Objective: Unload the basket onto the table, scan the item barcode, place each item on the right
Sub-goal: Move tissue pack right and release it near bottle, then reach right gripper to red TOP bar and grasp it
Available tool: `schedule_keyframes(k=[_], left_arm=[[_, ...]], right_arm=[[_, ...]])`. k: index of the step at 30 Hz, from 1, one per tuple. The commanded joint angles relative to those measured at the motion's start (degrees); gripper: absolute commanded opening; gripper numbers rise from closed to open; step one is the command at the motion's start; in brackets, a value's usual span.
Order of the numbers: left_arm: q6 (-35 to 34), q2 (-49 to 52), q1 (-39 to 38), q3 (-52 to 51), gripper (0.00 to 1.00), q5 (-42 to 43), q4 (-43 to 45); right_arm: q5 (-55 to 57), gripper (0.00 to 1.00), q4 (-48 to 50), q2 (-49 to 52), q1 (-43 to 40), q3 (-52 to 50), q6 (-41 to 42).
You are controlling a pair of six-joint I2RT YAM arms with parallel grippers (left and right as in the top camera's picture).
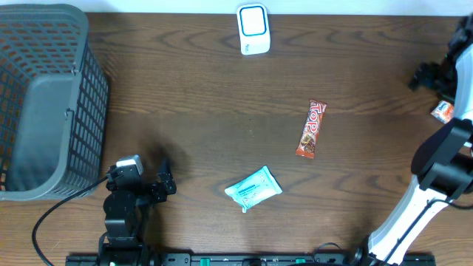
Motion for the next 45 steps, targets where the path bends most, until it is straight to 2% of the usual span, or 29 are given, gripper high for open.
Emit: schedule_keyframes(k=[1,5,6,8,13,17,18,20,22,23,24,26,28,29,30,31,33,34,45], left_arm=[[-0.5,0.0,0.2,-1.4,0.98,-0.7,-0.4],[-0.5,0.0,0.2,-1.4,0.98,-0.7,-0.4],[-0.5,0.0,0.2,-1.4,0.98,-0.7,-0.4],[-0.5,0.0,0.2,-1.4,0.98,-0.7,-0.4],[-0.5,0.0,0.2,-1.4,0.98,-0.7,-0.4],[-0.5,0.0,0.2,-1.4,0.98,-0.7,-0.4],[-0.5,0.0,0.2,-1.4,0.98,-0.7,-0.4],[-0.5,0.0,0.2,-1.4,0.98,-0.7,-0.4],[-0.5,0.0,0.2,-1.4,0.98,-0.7,-0.4],[-0.5,0.0,0.2,-1.4,0.98,-0.7,-0.4],[-0.5,0.0,0.2,-1.4,0.98,-0.7,-0.4],[-0.5,0.0,0.2,-1.4,0.98,-0.7,-0.4],[-0.5,0.0,0.2,-1.4,0.98,-0.7,-0.4],[-0.5,0.0,0.2,-1.4,0.98,-0.7,-0.4],[-0.5,0.0,0.2,-1.4,0.98,-0.7,-0.4],[-0.5,0.0,0.2,-1.4,0.98,-0.7,-0.4],[-0.5,0.0,0.2,-1.4,0.98,-0.7,-0.4],[-0.5,0.0,0.2,-1.4,0.98,-0.7,-0.4],[-0.5,0.0,0.2,-1.5,0.98,-0.7,-0.4]], right_arm=[[-15.6,0.99,-3.0,-4.7,3.6,1.7,0.1],[-27.6,0.97,-10.3,-4.6,7.2,0.6,0.1],[-28.1,0.93,-11.5,-4.6,8.3,-0.2,0.1],[-27.9,0.74,-13.2,-4.6,11.5,-3.0,0.7],[-26.0,0.75,-13.9,-4.6,18.3,-8.3,6.6],[-16.8,0.75,-13.6,-4.6,24.5,-11.9,18.1],[-16.2,0.70,-12.7,-4.6,26.0,-12.7,19.2],[-16.2,0.53,-10.6,-4.6,28.5,-13.9,19.2],[-16.3,0.53,-7.6,-4.6,31.1,-15.0,19.2],[-16.2,0.56,-5.7,-4.6,32.5,-15.7,19.1],[-15.6,0.65,-4.6,-4.6,33.5,-16.1,19.2],[-11.8,0.67,-2.0,-4.5,35.6,-17.1,19.2],[-8.1,0.94,-0.9,-4.4,37.4,-17.9,21.7],[-6.4,0.97,-0.9,-4.3,38.1,-18.3,24.0],[-4.9,0.97,-0.8,-4.3,38.6,-18.7,26.6],[-3.5,0.93,-0.8,-4.3,39.2,-19.2,29.4],[-1.3,0.73,-0.8,-4.3,40.0,-19.8,33.7],[-0.4,0.70,-0.8,-4.3,40.4,-19.9,35.0],[2.6,0.71,3.3,-2.6,41.2,-20.0,36.2]])
